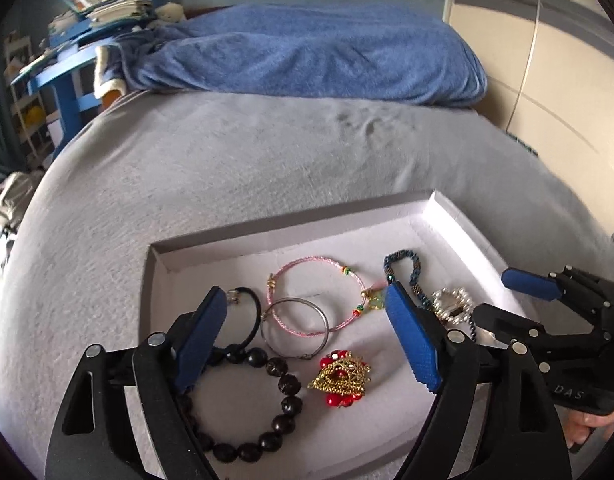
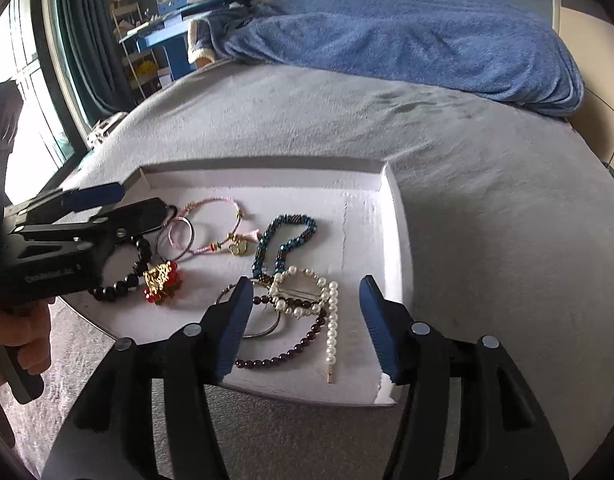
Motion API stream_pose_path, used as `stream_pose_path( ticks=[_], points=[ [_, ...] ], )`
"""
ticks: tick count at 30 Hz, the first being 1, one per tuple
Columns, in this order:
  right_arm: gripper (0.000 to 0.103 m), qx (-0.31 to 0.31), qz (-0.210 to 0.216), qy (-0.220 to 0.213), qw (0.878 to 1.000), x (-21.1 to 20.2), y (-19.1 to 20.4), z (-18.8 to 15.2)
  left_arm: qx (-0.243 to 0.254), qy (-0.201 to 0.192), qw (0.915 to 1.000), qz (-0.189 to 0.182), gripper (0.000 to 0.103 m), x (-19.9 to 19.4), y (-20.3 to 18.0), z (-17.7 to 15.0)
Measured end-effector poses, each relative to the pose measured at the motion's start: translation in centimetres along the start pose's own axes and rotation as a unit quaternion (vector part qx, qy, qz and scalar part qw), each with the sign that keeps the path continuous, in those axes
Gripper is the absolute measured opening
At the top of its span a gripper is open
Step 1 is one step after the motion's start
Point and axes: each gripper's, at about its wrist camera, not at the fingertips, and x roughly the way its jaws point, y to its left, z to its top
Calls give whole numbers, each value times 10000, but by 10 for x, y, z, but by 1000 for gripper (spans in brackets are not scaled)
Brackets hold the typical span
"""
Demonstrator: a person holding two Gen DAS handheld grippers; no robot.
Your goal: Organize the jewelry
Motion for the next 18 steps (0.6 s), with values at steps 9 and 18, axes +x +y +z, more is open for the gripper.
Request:
stream_pose_path(
  ticks=[9,18],
  points=[
    [87,23,-75,-647,9979,-36,2,-10,-67,-563,9983,103,95,-45,1,-22],
    [97,-168,-139,-1047,9943,-60,8,-34,-561,-1132,9916,277,97,-85,-8,-61]
  ],
)
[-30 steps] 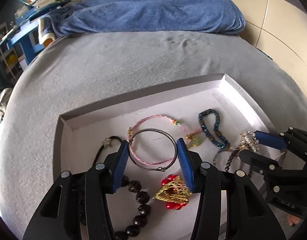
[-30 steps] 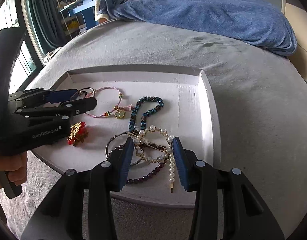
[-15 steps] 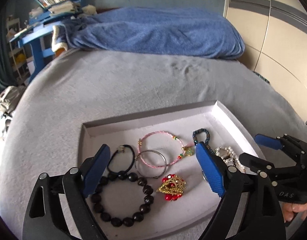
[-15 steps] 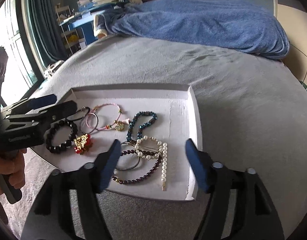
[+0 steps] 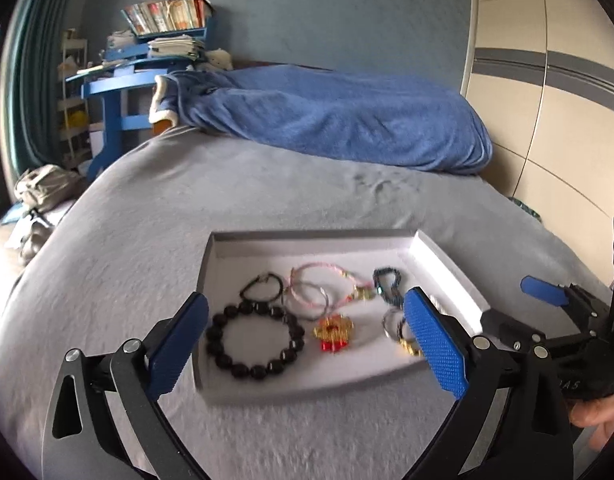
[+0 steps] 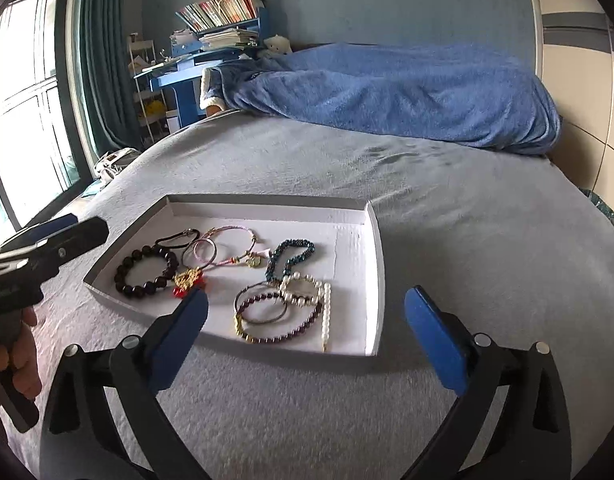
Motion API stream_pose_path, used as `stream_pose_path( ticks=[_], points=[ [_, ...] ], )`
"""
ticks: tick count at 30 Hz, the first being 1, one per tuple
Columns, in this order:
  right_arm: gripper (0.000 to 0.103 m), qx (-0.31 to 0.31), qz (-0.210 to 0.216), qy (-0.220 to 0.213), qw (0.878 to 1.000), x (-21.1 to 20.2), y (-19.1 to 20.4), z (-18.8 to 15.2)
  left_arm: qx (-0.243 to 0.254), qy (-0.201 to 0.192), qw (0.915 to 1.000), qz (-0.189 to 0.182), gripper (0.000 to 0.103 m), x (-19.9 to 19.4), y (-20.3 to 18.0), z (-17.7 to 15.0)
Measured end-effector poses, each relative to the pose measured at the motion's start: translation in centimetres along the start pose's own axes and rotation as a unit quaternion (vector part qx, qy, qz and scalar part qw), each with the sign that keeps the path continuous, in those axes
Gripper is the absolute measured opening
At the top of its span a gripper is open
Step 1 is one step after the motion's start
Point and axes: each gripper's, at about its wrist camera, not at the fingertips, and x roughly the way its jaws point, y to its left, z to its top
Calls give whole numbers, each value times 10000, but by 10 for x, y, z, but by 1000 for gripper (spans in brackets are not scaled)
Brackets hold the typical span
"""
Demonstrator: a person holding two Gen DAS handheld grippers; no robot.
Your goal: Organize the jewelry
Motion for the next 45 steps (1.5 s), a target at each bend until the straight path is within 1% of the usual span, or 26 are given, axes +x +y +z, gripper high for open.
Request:
stream_pose_path(
  ticks=[2,5,8,12,17,24,31,34,45],
  points=[
    [97,26,8,-15,10000,-6,3,-7,11,20,10000,18,97,-5,-2,-8],
    [97,9,3,-43,10000,-13,8,-16,63,27,9999,151,98,-12,-4,-21],
    [97,92,35,-79,9999,-19,14,-26,-12,25,9996,294,98,-20,-1,-34],
    [97,307,61,-97,9995,-24,17,-39,-138,-72,9985,533,98,-33,5,-49],
    [97,220,61,-137,9996,-34,25,-52,-98,-216,9973,696,98,-45,6,-64],
    [97,185,-6,-196,9996,-46,27,-68,94,-287,9981,546,98,-54,-3,-74],
    [97,162,-73,-453,9988,-59,28,-77,330,-394,9979,398,98,-61,-13,-81],
    [97,120,-77,-522,9985,-62,30,-78,350,-455,9976,393,98,-65,-15,-82],
    [97,19,-102,-522,9986,-63,36,-79,332,-410,9979,384,98,-66,-14,-83]
  ],
)
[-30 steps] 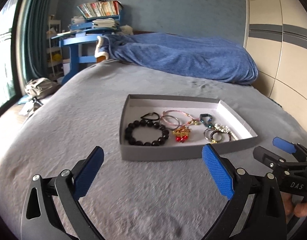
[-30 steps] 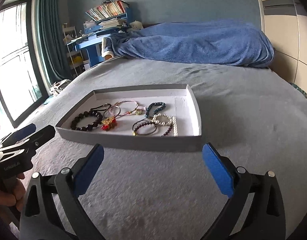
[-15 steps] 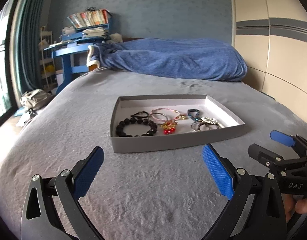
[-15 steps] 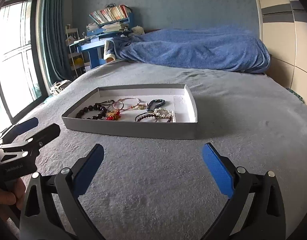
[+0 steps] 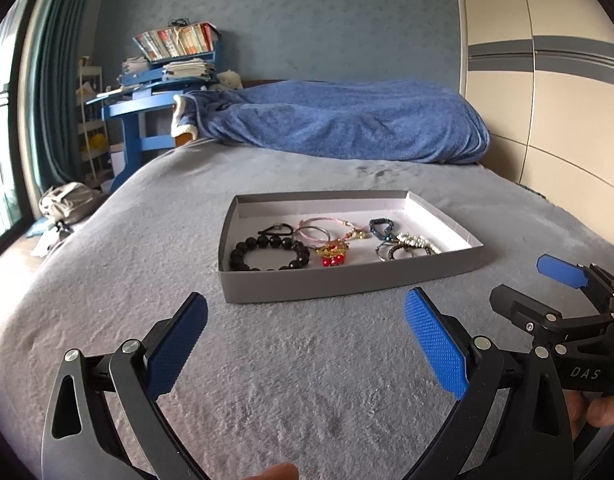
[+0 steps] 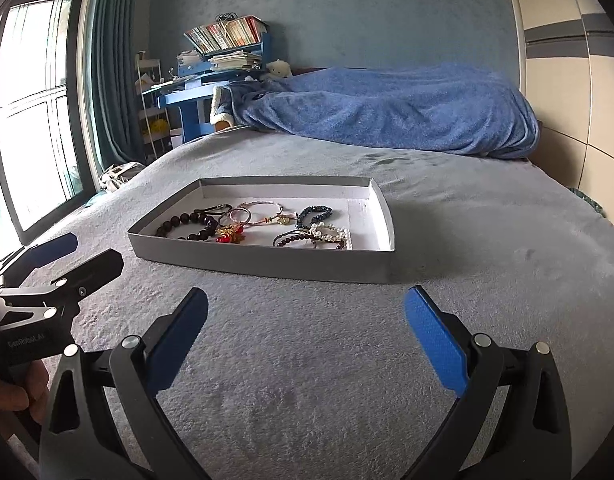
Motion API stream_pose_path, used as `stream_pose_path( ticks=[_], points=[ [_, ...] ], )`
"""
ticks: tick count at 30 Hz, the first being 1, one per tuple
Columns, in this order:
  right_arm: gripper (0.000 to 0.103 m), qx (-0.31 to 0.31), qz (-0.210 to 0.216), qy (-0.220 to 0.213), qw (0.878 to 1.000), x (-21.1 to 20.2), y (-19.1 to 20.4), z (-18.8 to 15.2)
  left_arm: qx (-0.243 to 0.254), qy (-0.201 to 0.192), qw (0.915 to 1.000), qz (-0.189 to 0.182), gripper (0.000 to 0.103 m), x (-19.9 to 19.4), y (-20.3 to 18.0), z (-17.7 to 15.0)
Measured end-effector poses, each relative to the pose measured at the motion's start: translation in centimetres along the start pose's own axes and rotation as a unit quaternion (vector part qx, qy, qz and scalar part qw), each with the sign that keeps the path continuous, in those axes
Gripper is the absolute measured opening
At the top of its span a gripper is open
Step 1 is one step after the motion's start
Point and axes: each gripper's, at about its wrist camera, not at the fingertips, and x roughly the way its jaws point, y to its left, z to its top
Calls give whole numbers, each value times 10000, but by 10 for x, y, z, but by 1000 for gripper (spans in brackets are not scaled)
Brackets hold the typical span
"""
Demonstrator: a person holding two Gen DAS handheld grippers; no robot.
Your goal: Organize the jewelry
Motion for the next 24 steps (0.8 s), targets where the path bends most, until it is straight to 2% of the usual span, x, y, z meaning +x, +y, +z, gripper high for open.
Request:
stream_pose_path(
  ticks=[24],
  points=[
    [98,18,3,21,10000,0,-1,1,14,64,10000,48,98,2,0,-2]
  ],
)
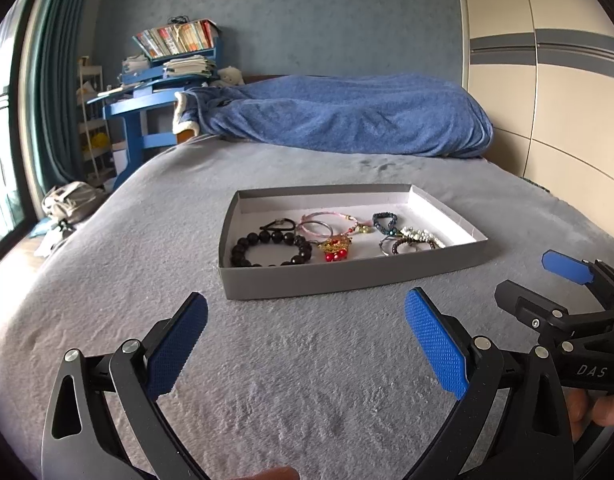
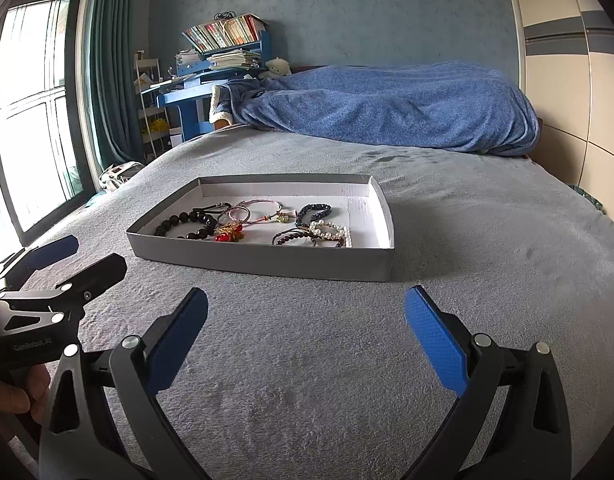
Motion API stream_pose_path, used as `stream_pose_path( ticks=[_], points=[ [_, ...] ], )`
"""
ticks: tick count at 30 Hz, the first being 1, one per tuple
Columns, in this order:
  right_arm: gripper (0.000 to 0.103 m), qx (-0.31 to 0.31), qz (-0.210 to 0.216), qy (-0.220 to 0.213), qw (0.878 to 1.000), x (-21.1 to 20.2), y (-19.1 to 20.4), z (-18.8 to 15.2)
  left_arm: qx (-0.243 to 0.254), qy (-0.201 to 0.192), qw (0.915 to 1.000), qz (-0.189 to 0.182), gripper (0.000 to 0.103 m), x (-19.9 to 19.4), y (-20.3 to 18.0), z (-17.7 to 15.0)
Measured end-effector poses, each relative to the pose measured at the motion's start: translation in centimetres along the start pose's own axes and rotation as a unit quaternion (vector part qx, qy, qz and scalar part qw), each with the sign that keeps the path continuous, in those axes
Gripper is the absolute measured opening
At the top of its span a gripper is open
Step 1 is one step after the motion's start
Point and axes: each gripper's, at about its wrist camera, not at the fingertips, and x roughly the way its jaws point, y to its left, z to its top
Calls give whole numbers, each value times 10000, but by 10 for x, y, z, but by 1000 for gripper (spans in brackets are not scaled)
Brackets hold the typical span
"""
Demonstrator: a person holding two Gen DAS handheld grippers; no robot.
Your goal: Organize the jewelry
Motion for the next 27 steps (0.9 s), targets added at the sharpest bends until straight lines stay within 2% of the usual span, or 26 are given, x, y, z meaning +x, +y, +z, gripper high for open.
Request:
stream_pose_path(
  ticks=[27],
  points=[
    [98,18,10,3,10000,0,-1,0,26,47,10000,27,98,0,0,-5]
  ],
)
